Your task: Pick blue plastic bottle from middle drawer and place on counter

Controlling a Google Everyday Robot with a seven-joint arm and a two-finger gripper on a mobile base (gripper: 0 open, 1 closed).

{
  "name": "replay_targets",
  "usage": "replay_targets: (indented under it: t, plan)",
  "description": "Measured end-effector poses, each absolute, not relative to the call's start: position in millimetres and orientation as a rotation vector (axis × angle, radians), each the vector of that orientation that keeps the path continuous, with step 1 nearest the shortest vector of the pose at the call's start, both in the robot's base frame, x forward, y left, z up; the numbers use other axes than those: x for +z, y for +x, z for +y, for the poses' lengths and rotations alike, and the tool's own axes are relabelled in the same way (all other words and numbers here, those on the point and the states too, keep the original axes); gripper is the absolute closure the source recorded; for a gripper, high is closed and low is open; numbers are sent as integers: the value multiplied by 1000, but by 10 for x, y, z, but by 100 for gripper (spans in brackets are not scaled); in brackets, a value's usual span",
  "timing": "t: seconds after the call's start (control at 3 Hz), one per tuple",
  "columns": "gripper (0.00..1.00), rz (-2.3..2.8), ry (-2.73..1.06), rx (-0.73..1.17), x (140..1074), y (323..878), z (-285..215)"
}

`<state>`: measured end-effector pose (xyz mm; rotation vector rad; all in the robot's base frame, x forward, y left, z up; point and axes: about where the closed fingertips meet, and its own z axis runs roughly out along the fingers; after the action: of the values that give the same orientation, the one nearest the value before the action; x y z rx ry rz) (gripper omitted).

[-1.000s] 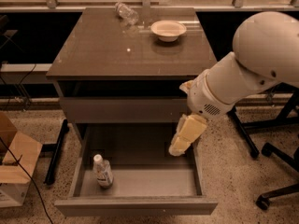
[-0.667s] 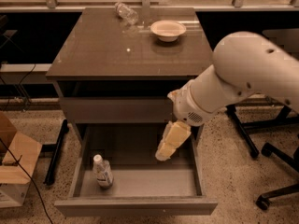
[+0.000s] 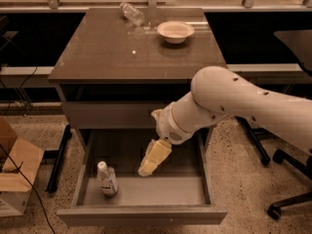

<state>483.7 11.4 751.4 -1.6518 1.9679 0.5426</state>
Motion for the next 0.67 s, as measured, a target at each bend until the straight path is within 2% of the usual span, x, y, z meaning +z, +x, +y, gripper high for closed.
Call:
replay_targets:
  t: [0.67]
  plan:
    - [0, 1944, -1651, 694, 6701, 4938, 657]
